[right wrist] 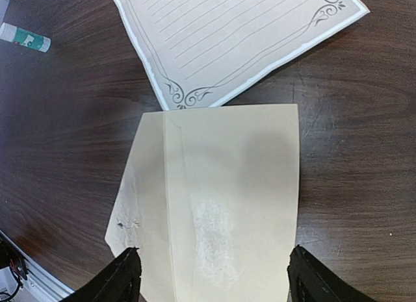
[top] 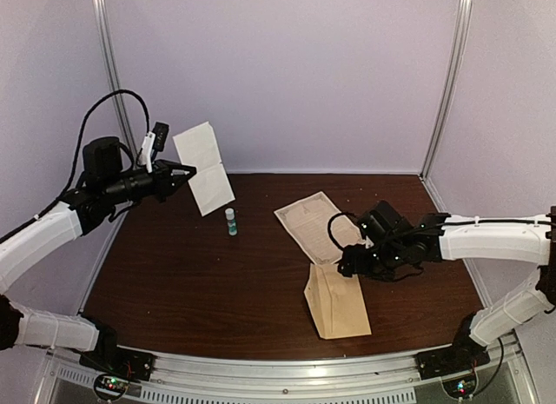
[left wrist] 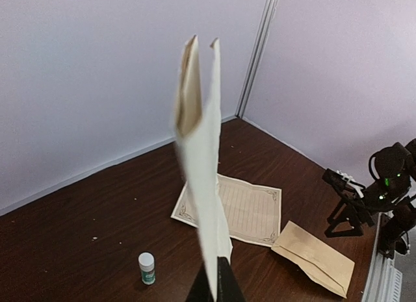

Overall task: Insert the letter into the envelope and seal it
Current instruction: Place the envelope at the center of the board, then adjust the envelope at the center of the board, then adjust the letter.

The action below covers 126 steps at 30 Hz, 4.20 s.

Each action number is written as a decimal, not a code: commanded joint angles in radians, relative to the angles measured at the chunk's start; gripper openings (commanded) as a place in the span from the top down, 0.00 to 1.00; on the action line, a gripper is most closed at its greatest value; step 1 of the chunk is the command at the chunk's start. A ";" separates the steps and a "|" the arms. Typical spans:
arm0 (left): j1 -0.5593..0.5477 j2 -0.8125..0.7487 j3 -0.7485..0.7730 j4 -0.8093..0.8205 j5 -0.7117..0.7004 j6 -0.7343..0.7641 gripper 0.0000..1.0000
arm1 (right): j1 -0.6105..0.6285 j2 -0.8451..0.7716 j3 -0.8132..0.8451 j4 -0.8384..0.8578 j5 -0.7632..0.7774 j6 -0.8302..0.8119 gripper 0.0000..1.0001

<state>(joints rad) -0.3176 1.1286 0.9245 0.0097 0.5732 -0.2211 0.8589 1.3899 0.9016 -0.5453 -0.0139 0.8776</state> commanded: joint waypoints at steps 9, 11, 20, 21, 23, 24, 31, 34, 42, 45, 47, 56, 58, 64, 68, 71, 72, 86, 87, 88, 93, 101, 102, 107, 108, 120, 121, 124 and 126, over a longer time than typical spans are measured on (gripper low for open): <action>-0.372 -0.032 -0.065 0.087 -0.157 -0.229 1.00 | -0.090 -0.114 -0.267 0.254 -0.130 -0.047 0.24; -0.406 -0.030 -0.074 0.091 -0.185 -0.266 1.00 | -0.091 -0.115 -0.283 0.266 -0.128 -0.049 0.25; -0.504 -0.040 -0.109 0.110 -0.259 -0.328 1.00 | -0.091 -0.106 -0.356 0.352 -0.172 -0.052 0.26; -0.508 -0.040 -0.110 0.110 -0.264 -0.330 1.00 | -0.091 -0.102 -0.360 0.361 -0.180 -0.052 0.26; -0.516 -0.043 -0.110 0.110 -0.273 -0.333 1.00 | -0.090 -0.094 -0.371 0.383 -0.190 -0.049 0.26; -0.519 -0.045 -0.109 0.109 -0.277 -0.334 1.00 | -0.090 -0.089 -0.376 0.393 -0.195 -0.046 0.27; -0.528 -0.054 -0.097 0.111 -0.281 -0.343 1.00 | -0.090 -0.043 -0.389 0.462 -0.221 -0.037 0.29; -0.529 -0.062 -0.094 0.113 -0.285 -0.345 1.00 | -0.086 -0.025 -0.391 0.491 -0.234 -0.035 0.29; -0.529 -0.060 -0.097 0.137 -0.287 -0.347 1.00 | -0.051 0.008 -0.379 0.529 -0.257 -0.025 0.29; -0.529 -0.060 -0.098 0.156 -0.280 -0.352 1.00 | -0.035 -0.025 -0.348 0.497 -0.237 -0.032 0.29; -0.529 -0.058 -0.096 0.168 -0.261 -0.353 1.00 | -0.030 -0.076 -0.322 0.468 -0.221 -0.052 0.27; -0.560 -0.013 -0.028 0.179 -0.038 -0.244 1.00 | -0.024 -0.384 -0.239 0.637 -0.407 -0.171 0.07; -0.580 -0.002 0.000 0.150 -0.006 -0.200 1.00 | -0.024 -0.406 -0.165 0.625 -0.450 -0.222 0.02; -0.653 0.047 0.072 0.050 0.033 -0.122 1.00 | -0.022 -0.312 0.074 0.542 -0.659 -0.351 0.00; -0.679 0.069 0.078 0.045 0.036 -0.121 1.00 | 0.001 -0.248 0.163 0.540 -0.734 -0.382 0.02; -0.689 0.080 0.080 0.045 0.025 -0.127 1.00 | 0.025 -0.217 0.189 0.571 -0.766 -0.385 0.10; -0.691 0.084 0.081 0.045 0.023 -0.128 1.00 | 0.033 -0.208 0.193 0.584 -0.773 -0.383 0.14; -0.698 0.072 -0.001 0.203 0.001 -0.205 0.54 | 0.077 -0.272 0.029 0.909 -0.569 -0.276 1.00; -0.699 0.072 -0.008 0.214 0.001 -0.213 0.54 | 0.077 -0.284 0.011 0.938 -0.543 -0.271 1.00; -0.699 0.071 -0.013 0.224 -0.001 -0.221 0.53 | 0.077 -0.295 -0.006 0.967 -0.515 -0.264 1.00; -0.700 0.073 -0.054 0.318 0.020 -0.279 0.58 | 0.077 -0.325 -0.059 1.077 -0.449 -0.245 1.00; -0.700 0.082 -0.096 0.413 0.027 -0.333 0.76 | 0.077 -0.335 -0.053 1.075 -0.427 -0.259 1.00; -0.700 0.081 -0.098 0.419 0.021 -0.337 0.82 | 0.077 -0.335 -0.056 1.071 -0.423 -0.262 1.00; -0.701 0.058 -0.103 0.377 -0.037 -0.337 1.00 | 0.077 -0.349 -0.058 1.013 -0.398 -0.277 0.93; -0.700 0.052 -0.103 0.356 -0.052 -0.333 1.00 | 0.077 -0.355 -0.057 0.987 -0.388 -0.284 0.84; -0.699 0.051 0.005 -0.155 -0.087 -0.117 1.00 | 0.043 -0.335 0.228 0.242 -0.345 -0.624 0.01; -0.700 0.054 0.014 -0.183 -0.067 -0.095 1.00 | 0.043 -0.318 0.255 0.192 -0.343 -0.648 0.00; -0.700 0.066 0.037 -0.255 -0.014 -0.043 1.00 | 0.039 -0.271 0.327 0.100 -0.359 -0.701 0.00; -0.700 0.072 0.048 -0.282 0.018 -0.021 1.00 | 0.035 -0.241 0.355 0.064 -0.394 -0.727 0.00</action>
<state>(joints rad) -1.0119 1.1866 0.9257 -0.1638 0.5133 -0.3405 0.9054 1.1004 1.2007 -0.2802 -0.3759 0.2600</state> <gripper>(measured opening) 0.003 0.997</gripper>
